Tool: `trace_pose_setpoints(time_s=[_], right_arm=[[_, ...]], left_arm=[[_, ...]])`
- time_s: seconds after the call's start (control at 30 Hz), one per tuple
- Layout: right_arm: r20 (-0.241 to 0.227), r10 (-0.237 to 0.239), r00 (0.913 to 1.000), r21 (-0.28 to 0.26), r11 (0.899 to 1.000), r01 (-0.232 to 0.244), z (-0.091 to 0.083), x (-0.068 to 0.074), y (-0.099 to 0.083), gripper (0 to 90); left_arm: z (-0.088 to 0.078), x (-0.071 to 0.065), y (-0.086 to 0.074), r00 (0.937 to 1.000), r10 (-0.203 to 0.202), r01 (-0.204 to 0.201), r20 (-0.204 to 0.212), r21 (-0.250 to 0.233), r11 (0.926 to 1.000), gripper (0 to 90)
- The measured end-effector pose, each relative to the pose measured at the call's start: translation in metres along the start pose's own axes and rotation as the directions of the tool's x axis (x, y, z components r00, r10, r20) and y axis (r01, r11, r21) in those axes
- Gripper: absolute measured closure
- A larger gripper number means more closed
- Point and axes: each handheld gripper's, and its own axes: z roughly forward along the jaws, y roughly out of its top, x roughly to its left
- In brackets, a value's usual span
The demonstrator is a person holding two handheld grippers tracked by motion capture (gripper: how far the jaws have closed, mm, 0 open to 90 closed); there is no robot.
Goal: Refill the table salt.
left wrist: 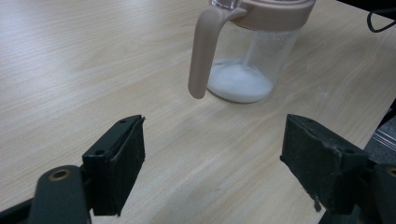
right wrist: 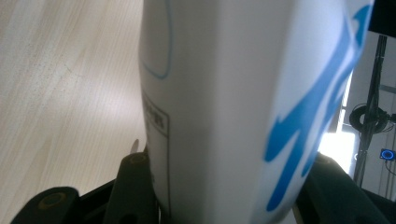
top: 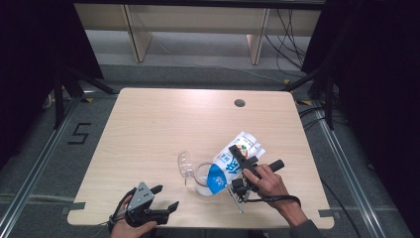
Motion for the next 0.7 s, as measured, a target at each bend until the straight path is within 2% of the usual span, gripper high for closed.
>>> trace_pose_setpoints(time_s=[0.03,0.07,0.1,0.2,0.23,0.27,0.33,0.37,0.43,0.67,0.7], right_arm=[[0.0,-0.005,1.0,-0.001,1.0,0.005,0.0001,-0.0004,0.0001,57.1],[0.005,0.01,0.9999,0.0,1.0,-0.01,-0.0001,0.0007,-0.0001,57.2],[0.008,0.01,0.9999,-0.001,1.0,-0.01,-0.0001,0.0006,0.0,57.2],[0.004,0.009,1.0,0.001,1.0,-0.009,-0.0004,0.0004,0.0003,57.3],[-0.008,0.043,0.9991,0.01,0.999,-0.043,-0.0007,0.0031,0.0,57.3],[0.006,0.01,0.9999,-0.003,1.0,-0.01,-0.0001,0.0005,0.0002,57.3],[0.022,0.02,0.9996,-0.015,1.0,-0.02,0.0006,0.0015,-0.0003,57.3],[0.004,0.007,1.0,0.005,1.0,-0.007,-0.0006,0.0002,0.0002,57.3],[0.007,0.012,0.9999,-0.004,1.0,-0.012,0.0,0.0005,-0.0001,57.5],[0.006,0.007,1.0,0.009,1.0,-0.007,-0.0009,-0.0003,0.0001,57.6],[-0.005,0.04,0.9992,0.015,0.999,-0.04,-0.0011,0.0021,-0.0002,57.6]], left_arm=[[-0.0002,0.0006,0.0003,0.9999,0.012,-0.012,-0.001,0.003,0.9999,21.0],[-0.0002,0.0007,0.0003,0.9999,0.014,-0.014,-0.001,0.003,0.9999,21.0],[-0.0002,-0.0002,0.0,1.0,0.0,0.0,-0.003,0.003,1.0,21.0],[-0.0001,-0.0001,0.0001,1.0,0.002,-0.002,-0.003,0.003,1.0,21.0],[-0.0001,-0.0002,0.0001,1.0,0.001,-0.001,-0.003,0.003,1.0,21.0],[-0.0001,-0.0001,0.0001,1.0,0.001,-0.001,-0.003,0.003,1.0,21.0],[-0.0001,0.0005,0.0002,0.9999,0.01,-0.01,-0.001,0.001,0.9999,21.0],[-0.0001,0.0007,0.0003,0.9999,0.013,-0.013,-0.001,0.002,0.9999,21.0],[-0.0003,-0.0002,0.0,1.0,0.001,-0.001,-0.002,0.003,1.0,21.0],[0.0,-0.0002,0.0001,1.0,0.001,-0.001,-0.002,0.003,1.0,21.0],[0.0,-0.0002,0.0001,1.0,0.001,-0.001,-0.002,0.003,1.0,21.0]])
